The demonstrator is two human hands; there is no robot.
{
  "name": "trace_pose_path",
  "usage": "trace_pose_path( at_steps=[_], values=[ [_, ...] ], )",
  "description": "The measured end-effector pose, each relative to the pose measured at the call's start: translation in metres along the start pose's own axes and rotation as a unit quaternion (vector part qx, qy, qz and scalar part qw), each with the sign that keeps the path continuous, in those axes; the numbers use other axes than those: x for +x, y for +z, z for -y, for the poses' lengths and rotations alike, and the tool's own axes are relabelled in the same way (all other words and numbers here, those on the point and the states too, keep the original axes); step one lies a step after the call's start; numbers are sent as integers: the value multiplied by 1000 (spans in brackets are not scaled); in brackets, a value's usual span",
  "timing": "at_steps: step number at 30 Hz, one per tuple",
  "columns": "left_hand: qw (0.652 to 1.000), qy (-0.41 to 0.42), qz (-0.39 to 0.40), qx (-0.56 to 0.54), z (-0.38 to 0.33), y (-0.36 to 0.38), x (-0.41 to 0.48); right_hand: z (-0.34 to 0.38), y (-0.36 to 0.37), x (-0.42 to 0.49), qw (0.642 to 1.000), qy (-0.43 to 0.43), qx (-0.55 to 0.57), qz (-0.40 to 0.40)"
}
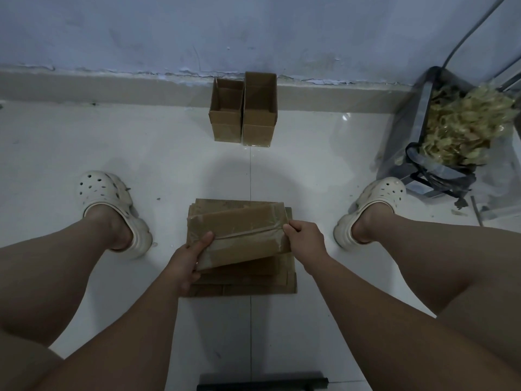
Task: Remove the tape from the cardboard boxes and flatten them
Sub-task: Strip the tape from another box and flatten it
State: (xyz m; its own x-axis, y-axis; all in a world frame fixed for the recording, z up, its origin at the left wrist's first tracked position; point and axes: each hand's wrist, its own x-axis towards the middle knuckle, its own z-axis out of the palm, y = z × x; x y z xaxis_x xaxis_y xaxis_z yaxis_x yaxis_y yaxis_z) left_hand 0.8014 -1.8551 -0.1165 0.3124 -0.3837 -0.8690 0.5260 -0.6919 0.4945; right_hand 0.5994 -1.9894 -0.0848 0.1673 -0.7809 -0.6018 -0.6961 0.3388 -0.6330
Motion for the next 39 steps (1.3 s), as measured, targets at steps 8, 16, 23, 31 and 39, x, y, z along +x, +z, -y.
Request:
trace_pose_path(
  at_steps=[8, 16, 23, 31, 39],
  values=[
    [1000, 0, 5, 0, -8, 8, 3, -10, -1, 3, 1000, 17, 7, -15],
    [975, 70, -144, 156, -8, 17, 7, -11, -1, 8, 1000, 21, 6, -15],
    [983, 42, -95, 149, -11, 17, 4, -13, 0, 8, 999, 22, 15, -17],
    [995, -13, 20, -96, -13, 15, 1, -17, -2, 9, 997, 36, 52, -36],
    [990, 95, -67, 73, -28, 27, 4, -21, -6, 10, 987, 94, 98, -90]
  ],
)
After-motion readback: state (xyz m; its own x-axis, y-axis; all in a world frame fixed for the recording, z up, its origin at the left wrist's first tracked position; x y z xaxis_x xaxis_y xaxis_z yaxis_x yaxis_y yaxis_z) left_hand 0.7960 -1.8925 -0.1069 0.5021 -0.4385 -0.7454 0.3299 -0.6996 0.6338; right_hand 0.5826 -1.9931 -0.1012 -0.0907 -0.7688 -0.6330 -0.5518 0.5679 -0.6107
